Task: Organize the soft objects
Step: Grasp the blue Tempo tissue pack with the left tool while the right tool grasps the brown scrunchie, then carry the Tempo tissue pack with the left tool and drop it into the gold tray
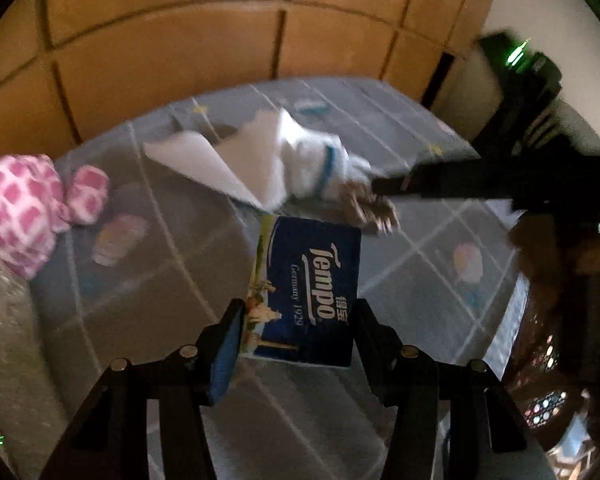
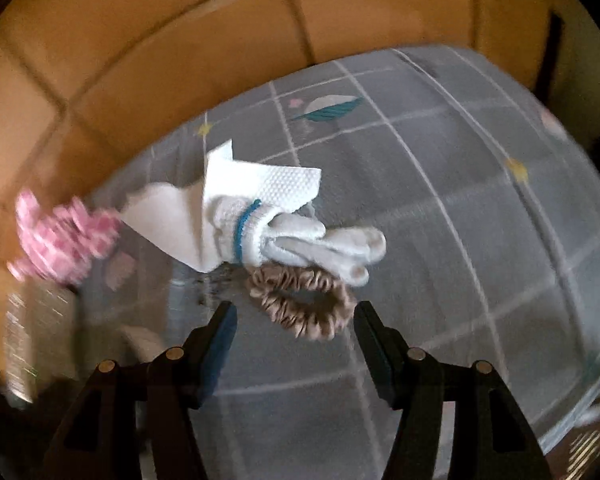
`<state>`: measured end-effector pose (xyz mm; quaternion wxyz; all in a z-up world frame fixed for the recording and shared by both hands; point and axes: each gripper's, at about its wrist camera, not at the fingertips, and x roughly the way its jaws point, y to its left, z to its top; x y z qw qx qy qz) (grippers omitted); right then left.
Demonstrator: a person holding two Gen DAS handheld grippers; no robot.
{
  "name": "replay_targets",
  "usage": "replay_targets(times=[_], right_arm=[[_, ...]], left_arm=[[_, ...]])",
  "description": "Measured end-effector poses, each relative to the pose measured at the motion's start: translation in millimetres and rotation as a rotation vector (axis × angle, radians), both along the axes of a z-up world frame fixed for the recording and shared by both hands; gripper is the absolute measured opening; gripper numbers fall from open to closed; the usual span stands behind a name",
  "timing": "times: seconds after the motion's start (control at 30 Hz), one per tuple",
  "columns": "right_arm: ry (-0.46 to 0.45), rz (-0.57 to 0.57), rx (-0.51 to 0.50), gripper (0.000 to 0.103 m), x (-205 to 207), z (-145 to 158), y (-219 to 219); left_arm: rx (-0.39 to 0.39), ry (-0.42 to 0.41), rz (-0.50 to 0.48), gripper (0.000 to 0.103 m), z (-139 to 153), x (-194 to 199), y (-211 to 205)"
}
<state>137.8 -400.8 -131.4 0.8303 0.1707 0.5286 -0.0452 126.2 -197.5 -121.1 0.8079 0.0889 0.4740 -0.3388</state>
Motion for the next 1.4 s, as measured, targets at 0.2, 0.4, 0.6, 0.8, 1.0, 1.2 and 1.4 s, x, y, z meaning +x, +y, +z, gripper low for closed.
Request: replay_targets(times=[0.2, 0.4, 0.6, 0.8, 1.0, 1.2, 1.4], right_arm=[[0.095, 0.102, -0.095, 0.062, 21.6, -27.1, 17.6], [0.099, 0.11, -0.113, 0.017, 20.4, -34.6, 16.4], [0.112, 0.118, -0.101, 0.015, 18.1, -34.0, 19.0], [0.12, 0.121, -0.075, 0.015, 16.3, -33.5, 19.9], [0.119, 0.128, -0.085, 0.015, 15.1, -33.2, 23.6], [0.118, 0.132, -0.093, 0.015, 17.2, -34.0, 26.6], [0.12, 0.136, -0.091, 0.015, 18.7, -34.8, 28.3]], left_arm=[[-0.012, -0.019, 0.047, 0.054, 17.9, 23.7, 9.7], [-0.006, -0.014, 0.098, 0.054, 23.4, 53.5, 11.0], [0.007, -0.065, 0.162, 0.054, 44.5, 93.4, 16.9], [0.025, -0.121, 0.271, 0.054, 69.9, 141.1, 47.3], [0.008, -0.146, 0.425, 0.054, 98.7, 180.6, 109.6], [0.029, -0.206, 0.573, 0.054, 123.1, 193.8, 187.9], [0.049, -0.218, 0.729, 0.054, 126.9, 185.8, 271.7]])
